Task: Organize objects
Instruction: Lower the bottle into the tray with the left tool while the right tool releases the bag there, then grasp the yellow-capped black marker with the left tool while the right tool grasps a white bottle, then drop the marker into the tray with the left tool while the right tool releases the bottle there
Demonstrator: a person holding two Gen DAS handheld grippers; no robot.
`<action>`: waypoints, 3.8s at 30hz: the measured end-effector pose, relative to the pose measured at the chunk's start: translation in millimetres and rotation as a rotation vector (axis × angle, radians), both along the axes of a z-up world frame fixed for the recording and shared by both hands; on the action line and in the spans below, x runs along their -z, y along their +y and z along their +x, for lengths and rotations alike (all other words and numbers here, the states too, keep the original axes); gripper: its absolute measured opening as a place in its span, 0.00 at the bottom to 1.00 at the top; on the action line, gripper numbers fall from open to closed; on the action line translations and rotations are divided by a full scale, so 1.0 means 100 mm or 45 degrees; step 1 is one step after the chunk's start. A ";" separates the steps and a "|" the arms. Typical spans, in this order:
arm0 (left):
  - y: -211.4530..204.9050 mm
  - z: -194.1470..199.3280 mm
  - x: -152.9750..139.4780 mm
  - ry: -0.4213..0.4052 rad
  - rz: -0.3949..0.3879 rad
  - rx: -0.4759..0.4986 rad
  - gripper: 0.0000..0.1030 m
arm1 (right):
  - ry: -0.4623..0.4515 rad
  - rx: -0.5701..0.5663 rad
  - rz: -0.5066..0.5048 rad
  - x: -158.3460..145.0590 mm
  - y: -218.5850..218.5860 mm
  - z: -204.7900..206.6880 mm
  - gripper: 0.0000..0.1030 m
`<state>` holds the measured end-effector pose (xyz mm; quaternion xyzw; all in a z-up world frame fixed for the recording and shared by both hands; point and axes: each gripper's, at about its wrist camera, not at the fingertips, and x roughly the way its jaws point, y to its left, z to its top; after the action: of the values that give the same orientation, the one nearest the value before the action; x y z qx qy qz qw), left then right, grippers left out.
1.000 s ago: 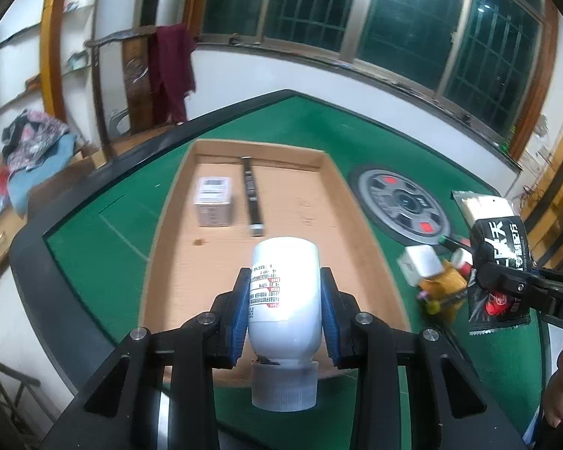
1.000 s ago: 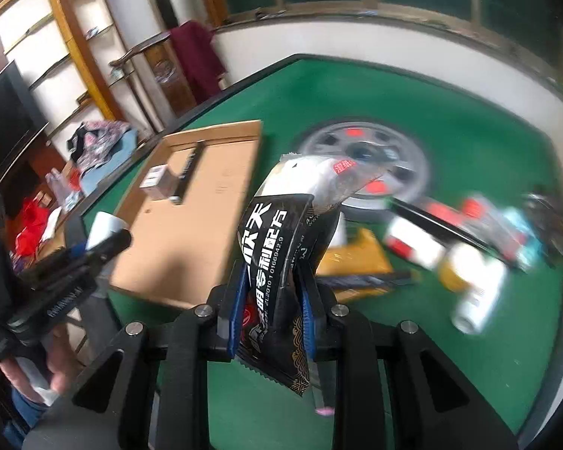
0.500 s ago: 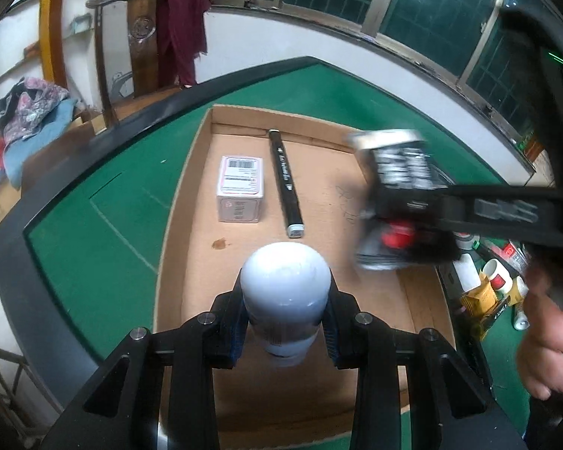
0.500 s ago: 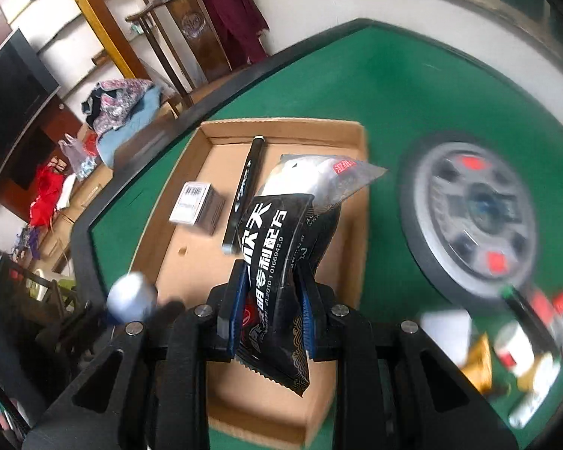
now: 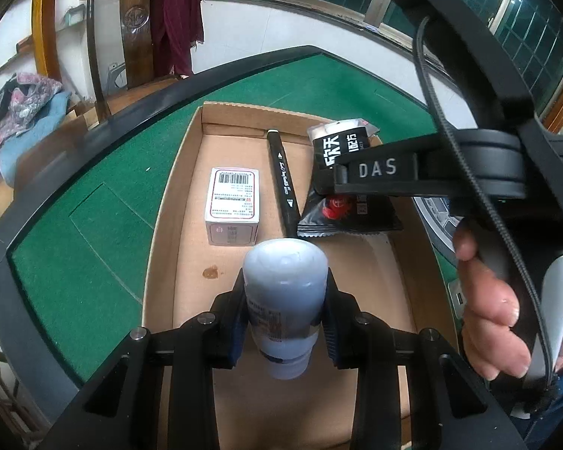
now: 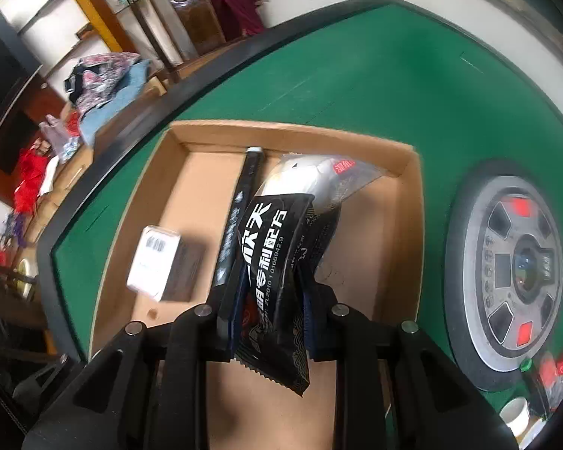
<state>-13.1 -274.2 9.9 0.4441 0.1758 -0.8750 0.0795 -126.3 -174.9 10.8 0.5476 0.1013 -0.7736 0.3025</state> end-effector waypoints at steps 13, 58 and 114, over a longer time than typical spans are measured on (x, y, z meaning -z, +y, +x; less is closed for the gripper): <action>0.04 0.05 -0.07 0.062 0.010 0.021 0.36 | 0.054 0.027 -0.080 -0.12 0.20 -0.04 0.28; 2.86 -0.02 -0.02 0.042 -0.652 0.906 0.17 | -0.001 0.740 -0.535 -0.01 4.27 1.05 0.45; 1.48 0.73 -0.55 0.356 -0.069 0.373 0.12 | 0.185 0.396 -0.361 -0.37 2.82 1.41 0.31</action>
<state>60.2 -126.0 64.5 0.3368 0.0950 -0.9347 -0.0618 14.7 106.8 47.9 0.4513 -0.0726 -0.8549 0.2454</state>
